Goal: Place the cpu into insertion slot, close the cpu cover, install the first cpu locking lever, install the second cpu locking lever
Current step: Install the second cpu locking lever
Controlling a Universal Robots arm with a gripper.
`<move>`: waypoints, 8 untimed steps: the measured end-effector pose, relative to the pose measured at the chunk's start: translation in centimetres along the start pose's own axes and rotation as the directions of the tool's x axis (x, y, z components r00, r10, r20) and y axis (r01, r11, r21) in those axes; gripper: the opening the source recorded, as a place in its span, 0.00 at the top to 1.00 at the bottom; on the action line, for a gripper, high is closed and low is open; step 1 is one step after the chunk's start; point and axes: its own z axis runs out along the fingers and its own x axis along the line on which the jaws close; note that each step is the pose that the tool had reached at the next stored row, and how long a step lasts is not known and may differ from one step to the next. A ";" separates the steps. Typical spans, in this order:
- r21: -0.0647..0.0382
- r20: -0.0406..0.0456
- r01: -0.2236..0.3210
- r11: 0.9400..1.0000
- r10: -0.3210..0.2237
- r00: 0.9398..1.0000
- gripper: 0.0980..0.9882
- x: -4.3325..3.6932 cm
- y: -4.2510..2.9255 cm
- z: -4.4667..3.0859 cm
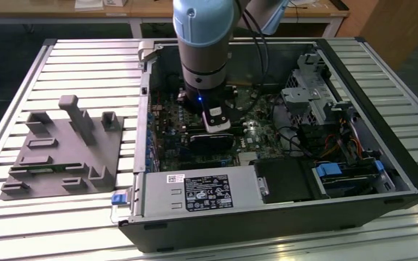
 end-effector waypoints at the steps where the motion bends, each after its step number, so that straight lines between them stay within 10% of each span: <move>1: -0.005 -0.002 0.000 1.000 0.000 1.000 0.99 0.00 -0.08 0.03; 8: -0.048 -0.018 -0.005 0.999 0.004 1.000 0.99 0.11 -0.77 0.12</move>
